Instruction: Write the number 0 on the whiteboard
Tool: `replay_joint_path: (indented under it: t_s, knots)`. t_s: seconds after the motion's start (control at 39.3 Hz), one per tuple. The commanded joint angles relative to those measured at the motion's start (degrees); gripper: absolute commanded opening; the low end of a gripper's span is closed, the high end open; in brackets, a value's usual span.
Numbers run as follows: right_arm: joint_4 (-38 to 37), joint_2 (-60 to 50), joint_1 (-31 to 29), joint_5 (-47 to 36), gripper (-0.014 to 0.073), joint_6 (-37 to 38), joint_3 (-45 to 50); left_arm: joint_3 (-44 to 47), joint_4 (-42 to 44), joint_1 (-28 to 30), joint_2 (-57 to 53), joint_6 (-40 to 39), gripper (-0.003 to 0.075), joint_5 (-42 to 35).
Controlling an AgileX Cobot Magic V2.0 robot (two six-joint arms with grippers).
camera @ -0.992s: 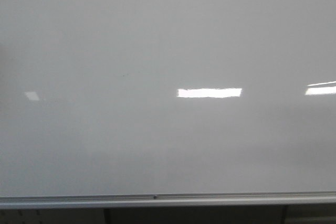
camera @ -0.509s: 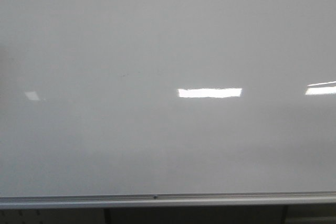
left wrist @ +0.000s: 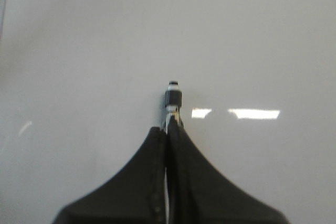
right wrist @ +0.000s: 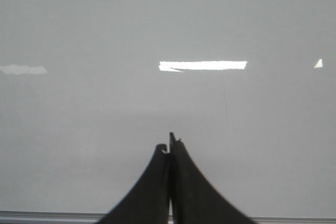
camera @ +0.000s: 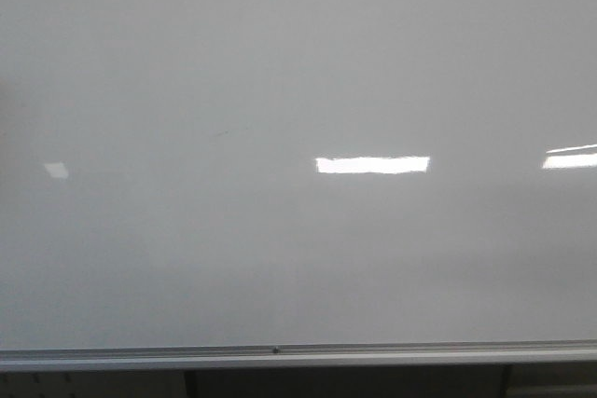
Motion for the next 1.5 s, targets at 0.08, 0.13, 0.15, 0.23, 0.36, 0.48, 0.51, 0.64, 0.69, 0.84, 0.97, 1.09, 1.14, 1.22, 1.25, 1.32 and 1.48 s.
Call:
replay_joint_path:
  t_s: [0.08,0.13,0.15,0.23,0.36,0.48,0.51,0.64,0.69,0.84,0.97,1.09,1.14,1.22,1.25,1.32,1.48]
  knots:
    - [-0.5,-0.6,0.0,-1.3,-0.0065,-0.1,-9.8,-4.4,0.1,0.0,-0.9,-0.5,-0.002,-8.4]
    - [-0.5,0.2,0.0,2.0,-0.0065,-0.1,-12.8,-7.0,0.4,0.0,-0.5,-0.5,-0.002,-6.6]
    - [-0.5,0.7,0.0,3.4,-0.0065,-0.1,-14.8,-8.8,0.6,0.0,0.0,-0.5,-0.002,-5.6]
    - [-0.5,3.5,0.0,8.0,-0.0065,-0.1,-19.5,-13.5,0.6,0.0,2.3,-0.5,-0.002,-0.9]
    - [0.0,10.8,0.0,11.4,-0.0064,-0.1,-25.2,-20.5,0.6,0.0,9.3,-0.5,-0.0019,9.4]
    - [1.4,17.3,0.0,12.5,-0.0064,-0.1,-27.8,-24.5,0.7,0.0,17.1,-0.1,-0.002,13.9]
    - [1.6,18.5,0.0,12.5,-0.0066,-0.1,-28.0,-25.2,0.9,0.0,18.9,-0.1,-0.0019,14.0]
    - [1.5,21.7,0.0,11.5,-0.0066,-0.1,-28.0,-26.3,3.1,0.0,24.0,-0.1,-0.002,14.0]
    - [1.5,22.1,0.0,11.4,-0.0065,-0.1,-28.0,-26.3,3.1,0.0,24.8,-0.1,-0.0019,13.7]
    - [1.5,22.1,0.0,11.4,0.0042,-0.1,-28.0,-26.3,3.0,0.0,25.4,-0.1,0.0034,13.9]
    - [1.5,22.1,0.0,11.4,0.0246,-0.1,-28.0,-26.2,3.0,0.0,25.4,-0.1,0.0295,14.2]
    - [1.5,22.1,0.0,11.4,0.0413,-0.1,-28.0,-26.2,3.0,0.0,25.4,-0.1,0.0615,14.2]
    - [1.5,22.1,0.0,11.4,0.0437,-0.1,-28.0,-26.2,2.8,0.0,25.4,-0.1,0.0669,14.2]
    - [1.5,22.1,0.0,11.3,0.0435,-0.1,-28.0,-26.2,1.2,0.0,25.4,-0.1,0.068,14.2]
    - [1.5,22.1,0.0,11.3,0.0435,-0.1,-28.0,-26.2,1.2,0.0,25.4,-0.1,0.0678,14.2]
    - [1.5,22.1,0.0,11.2,0.0435,-0.1,-28.0,-26.2,1.2,0.0,26.8,-0.1,0.0669,14.2]
    - [1.5,22.1,0.0,11.2,0.0435,-0.1,-28.0,-26.8,0.3,0.0,35.3,-0.1,0.0652,14.2]
